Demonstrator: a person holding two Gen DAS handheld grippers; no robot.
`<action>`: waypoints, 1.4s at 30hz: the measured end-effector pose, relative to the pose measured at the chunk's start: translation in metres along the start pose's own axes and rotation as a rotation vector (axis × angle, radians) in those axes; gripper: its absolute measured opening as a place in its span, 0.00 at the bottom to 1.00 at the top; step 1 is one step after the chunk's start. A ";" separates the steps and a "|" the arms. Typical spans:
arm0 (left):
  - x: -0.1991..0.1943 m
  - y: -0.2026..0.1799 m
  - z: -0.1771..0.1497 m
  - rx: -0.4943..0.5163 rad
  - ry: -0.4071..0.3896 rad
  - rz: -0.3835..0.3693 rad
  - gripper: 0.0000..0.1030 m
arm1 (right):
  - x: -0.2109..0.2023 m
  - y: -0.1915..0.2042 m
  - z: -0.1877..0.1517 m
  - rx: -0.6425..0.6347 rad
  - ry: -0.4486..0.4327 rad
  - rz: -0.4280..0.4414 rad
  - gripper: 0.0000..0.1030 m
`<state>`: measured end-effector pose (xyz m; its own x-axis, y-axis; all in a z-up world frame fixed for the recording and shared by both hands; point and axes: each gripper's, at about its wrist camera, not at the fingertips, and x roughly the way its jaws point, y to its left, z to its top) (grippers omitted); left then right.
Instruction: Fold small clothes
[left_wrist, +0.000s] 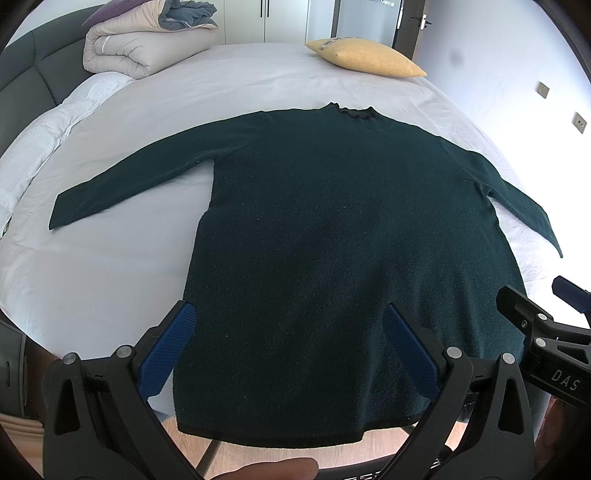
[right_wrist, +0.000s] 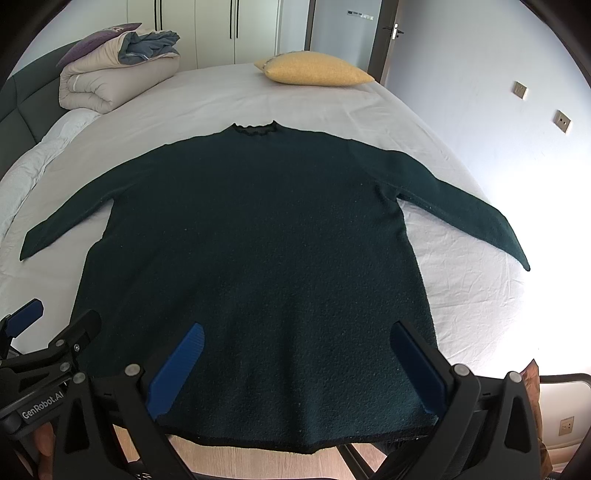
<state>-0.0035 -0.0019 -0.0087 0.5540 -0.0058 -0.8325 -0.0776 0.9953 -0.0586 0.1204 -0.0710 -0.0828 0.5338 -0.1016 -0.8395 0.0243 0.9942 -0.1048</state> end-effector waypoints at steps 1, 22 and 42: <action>0.000 -0.001 0.001 0.000 0.000 0.002 1.00 | 0.000 0.000 0.000 0.000 0.000 0.000 1.00; 0.001 -0.001 0.000 0.001 0.002 0.000 1.00 | 0.004 -0.002 -0.004 0.001 0.000 -0.005 1.00; 0.001 0.000 0.001 0.002 0.003 -0.002 1.00 | 0.004 -0.001 -0.003 0.001 0.005 -0.007 1.00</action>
<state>-0.0020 -0.0022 -0.0093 0.5517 -0.0076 -0.8340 -0.0754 0.9954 -0.0590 0.1200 -0.0729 -0.0873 0.5292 -0.1089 -0.8415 0.0289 0.9935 -0.1103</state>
